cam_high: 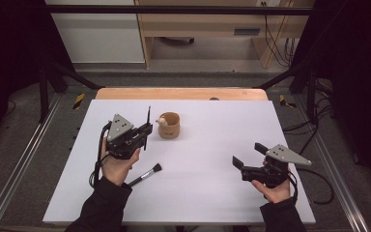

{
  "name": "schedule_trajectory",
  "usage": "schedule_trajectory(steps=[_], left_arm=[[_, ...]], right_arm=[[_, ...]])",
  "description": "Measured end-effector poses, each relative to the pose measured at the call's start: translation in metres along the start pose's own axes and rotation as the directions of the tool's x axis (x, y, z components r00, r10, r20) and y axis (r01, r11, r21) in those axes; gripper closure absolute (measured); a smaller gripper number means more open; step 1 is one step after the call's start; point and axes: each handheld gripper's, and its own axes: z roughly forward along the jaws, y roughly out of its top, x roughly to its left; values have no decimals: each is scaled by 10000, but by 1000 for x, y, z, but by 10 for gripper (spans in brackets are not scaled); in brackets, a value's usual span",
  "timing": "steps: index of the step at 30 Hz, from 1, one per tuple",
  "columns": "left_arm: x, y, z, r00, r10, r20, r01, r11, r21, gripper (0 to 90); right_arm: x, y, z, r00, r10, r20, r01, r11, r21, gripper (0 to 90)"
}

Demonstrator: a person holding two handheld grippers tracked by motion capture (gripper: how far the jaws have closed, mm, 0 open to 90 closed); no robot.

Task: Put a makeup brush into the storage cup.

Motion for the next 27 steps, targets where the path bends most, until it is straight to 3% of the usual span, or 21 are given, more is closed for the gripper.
schedule_trajectory(steps=[6, 11, 27], left_arm=[[4, 9, 4, 10000, 87, -40, -88, 9999, -56, 844], [8, 16, 8, 10000, -63, 50, 64, 9998, -187, 844], [17, 34, 29, 9999, -136, -25, 135, 9994, -334, 844]], right_arm=[[-5, -4, -7, 9999, 57, 138, -57, 10000, -20, 46], [-9, -7, -11, 9998, 20, 202, -18, 10000, -76, 46], [-17, -12, -12, 9993, 143, 357, -142, 9999, -46, 47]])
